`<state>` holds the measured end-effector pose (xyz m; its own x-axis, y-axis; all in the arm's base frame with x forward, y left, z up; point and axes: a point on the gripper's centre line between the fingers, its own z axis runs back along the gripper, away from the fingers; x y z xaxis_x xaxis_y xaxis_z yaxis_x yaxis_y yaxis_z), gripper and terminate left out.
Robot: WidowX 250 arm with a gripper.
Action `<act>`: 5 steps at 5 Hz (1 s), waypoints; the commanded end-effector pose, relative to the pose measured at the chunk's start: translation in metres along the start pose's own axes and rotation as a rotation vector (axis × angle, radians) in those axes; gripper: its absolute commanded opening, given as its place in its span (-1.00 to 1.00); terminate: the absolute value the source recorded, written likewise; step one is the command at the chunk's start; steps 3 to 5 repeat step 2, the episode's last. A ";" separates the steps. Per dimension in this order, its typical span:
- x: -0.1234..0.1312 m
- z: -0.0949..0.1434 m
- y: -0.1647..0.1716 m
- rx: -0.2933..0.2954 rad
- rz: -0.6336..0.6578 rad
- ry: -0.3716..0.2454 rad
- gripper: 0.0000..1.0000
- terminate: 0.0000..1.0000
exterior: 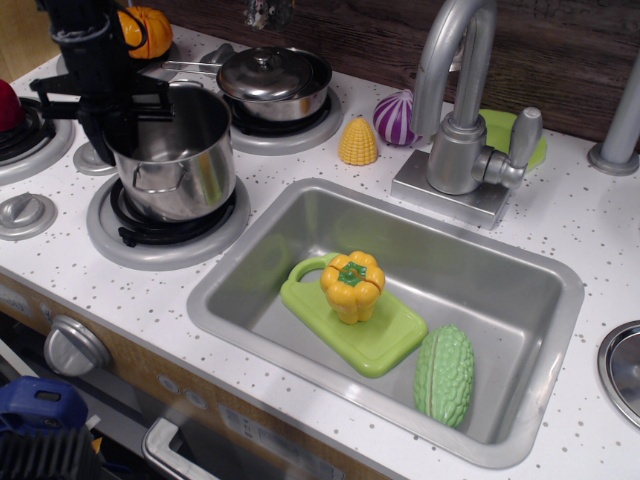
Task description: Put pot on stove which is near stove
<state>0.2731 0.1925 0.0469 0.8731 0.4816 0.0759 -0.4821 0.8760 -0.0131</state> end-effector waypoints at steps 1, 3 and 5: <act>0.003 0.010 0.009 0.006 0.032 -0.044 -1.00 -1.00; 0.001 0.010 0.010 0.003 0.033 -0.038 -1.00 1.00; 0.001 0.010 0.010 0.003 0.033 -0.038 -1.00 1.00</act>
